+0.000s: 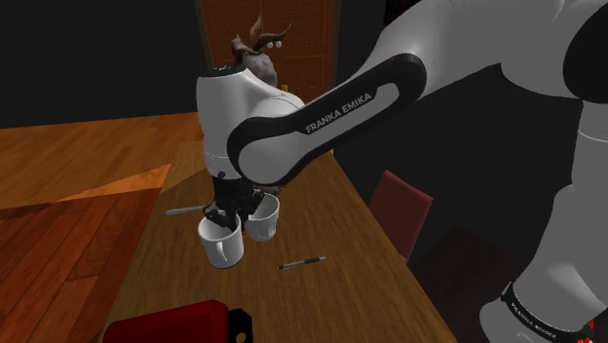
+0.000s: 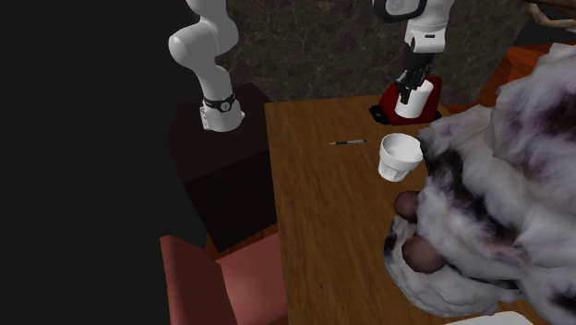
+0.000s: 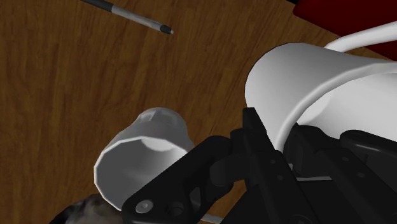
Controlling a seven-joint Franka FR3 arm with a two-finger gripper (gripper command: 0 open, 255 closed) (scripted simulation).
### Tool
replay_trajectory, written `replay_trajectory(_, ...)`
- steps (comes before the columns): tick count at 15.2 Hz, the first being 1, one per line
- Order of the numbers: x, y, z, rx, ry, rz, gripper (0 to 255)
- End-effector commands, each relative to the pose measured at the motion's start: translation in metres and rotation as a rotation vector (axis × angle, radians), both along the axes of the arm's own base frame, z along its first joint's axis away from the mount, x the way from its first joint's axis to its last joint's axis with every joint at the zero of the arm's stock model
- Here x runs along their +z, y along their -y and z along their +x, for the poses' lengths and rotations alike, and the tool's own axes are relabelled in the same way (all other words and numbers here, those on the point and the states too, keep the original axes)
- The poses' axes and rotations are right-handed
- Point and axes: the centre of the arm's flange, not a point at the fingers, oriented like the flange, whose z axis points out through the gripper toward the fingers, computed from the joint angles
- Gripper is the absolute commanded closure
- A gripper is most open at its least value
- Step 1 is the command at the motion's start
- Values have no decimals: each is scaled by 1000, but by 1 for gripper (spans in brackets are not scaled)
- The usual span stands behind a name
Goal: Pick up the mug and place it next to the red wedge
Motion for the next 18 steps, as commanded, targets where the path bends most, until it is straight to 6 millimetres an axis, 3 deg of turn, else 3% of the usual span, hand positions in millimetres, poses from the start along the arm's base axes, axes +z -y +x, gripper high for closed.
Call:
replay_trajectory(1,-10,0,-1,0,1,1,255)
replay_trajectory(18,-98,0,-1,0,1,1,255)
